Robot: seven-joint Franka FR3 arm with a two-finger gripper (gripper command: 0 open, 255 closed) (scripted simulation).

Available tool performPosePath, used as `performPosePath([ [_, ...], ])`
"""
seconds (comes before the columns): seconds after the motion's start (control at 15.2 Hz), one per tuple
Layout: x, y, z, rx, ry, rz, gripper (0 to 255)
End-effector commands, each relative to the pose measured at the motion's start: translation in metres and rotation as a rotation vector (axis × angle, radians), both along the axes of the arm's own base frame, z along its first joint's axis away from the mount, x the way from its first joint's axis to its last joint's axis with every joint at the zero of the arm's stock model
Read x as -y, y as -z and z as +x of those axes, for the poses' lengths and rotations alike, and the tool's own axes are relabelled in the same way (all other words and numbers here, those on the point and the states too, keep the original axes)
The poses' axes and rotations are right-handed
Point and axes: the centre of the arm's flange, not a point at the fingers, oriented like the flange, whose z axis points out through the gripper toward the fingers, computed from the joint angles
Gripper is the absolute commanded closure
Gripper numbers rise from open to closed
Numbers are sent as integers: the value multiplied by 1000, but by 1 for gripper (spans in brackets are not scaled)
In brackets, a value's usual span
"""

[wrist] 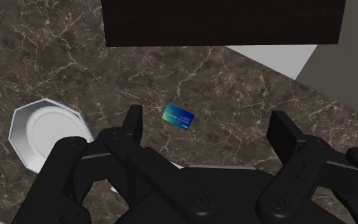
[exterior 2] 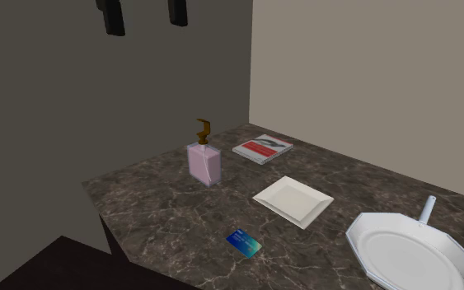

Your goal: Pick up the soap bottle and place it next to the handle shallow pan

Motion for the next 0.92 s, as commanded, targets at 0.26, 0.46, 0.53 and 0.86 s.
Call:
performPosePath([
  [0.26, -14, 26, 45, -8, 15, 12, 0],
  [0.46, -25, 45, 78, -14, 27, 22, 0],
  [0.53, -28, 51, 89, -16, 31, 25, 0],
  [0.86, -45, 84, 145, -25, 50, 40, 0],
])
